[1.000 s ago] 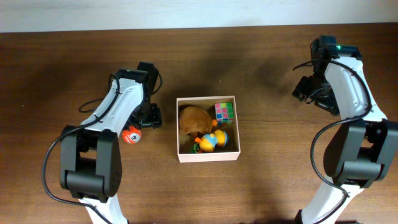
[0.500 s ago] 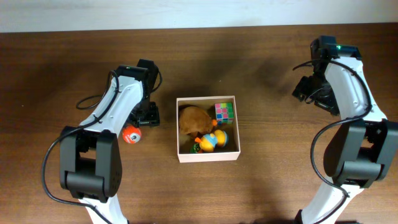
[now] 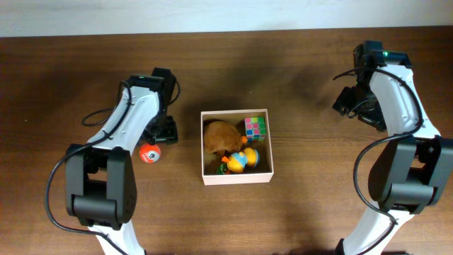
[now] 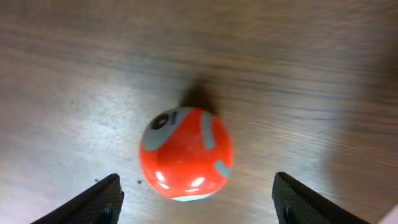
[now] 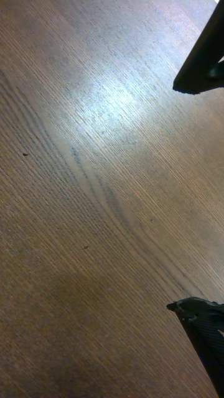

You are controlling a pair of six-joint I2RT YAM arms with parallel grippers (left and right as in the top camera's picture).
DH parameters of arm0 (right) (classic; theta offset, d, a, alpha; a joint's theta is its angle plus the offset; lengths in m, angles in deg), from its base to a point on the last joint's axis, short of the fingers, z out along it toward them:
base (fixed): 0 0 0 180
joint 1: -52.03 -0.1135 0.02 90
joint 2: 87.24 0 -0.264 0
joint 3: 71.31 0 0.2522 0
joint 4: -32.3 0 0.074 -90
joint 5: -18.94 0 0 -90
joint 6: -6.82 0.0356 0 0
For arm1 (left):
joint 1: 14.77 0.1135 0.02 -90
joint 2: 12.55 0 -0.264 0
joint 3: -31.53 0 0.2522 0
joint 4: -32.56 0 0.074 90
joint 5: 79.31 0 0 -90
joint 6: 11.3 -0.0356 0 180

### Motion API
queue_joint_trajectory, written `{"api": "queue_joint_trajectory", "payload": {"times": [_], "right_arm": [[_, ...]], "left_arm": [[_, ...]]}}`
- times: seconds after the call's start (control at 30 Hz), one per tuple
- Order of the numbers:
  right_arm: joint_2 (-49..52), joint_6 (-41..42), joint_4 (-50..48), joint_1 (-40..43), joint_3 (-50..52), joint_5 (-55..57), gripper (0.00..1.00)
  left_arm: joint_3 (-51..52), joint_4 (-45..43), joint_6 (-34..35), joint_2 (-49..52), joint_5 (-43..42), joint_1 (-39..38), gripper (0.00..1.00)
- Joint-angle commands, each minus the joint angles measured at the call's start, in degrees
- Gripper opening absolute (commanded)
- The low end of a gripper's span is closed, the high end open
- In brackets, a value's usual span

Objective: Pack container
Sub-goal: 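Lower the left gripper and close it around the red ball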

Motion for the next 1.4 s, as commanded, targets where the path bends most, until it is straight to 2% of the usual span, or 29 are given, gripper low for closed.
{"api": "queue_joint_trajectory", "payload": {"times": [0.0,0.27,0.47,0.8,0.93,1.37], "right_arm": [[-0.24,0.68,0.04,0.20,-0.02,0.28,0.99],[-0.24,0.68,0.04,0.20,-0.02,0.28,0.99],[-0.24,0.68,0.04,0.20,-0.02,0.28,0.99],[-0.24,0.68,0.04,0.20,-0.02,0.28,0.99],[-0.24,0.68,0.04,0.20,-0.02,0.28,0.99],[-0.24,0.68,0.02,0.20,-0.02,0.28,0.99]], "left_arm": [[1.75,0.22,0.96,0.42,0.15,1.36,0.79],[4.61,-3.30,0.31,0.42,-5.16,1.38,0.78],[6.25,-4.39,0.31,0.42,-5.20,1.38,0.73],[7.17,-7.67,0.33,0.42,-5.18,1.40,0.73],[7.17,-8.35,0.33,0.42,-5.14,1.40,0.69],[9.86,-10.21,0.33,0.44,-3.45,1.70,0.69]]}}
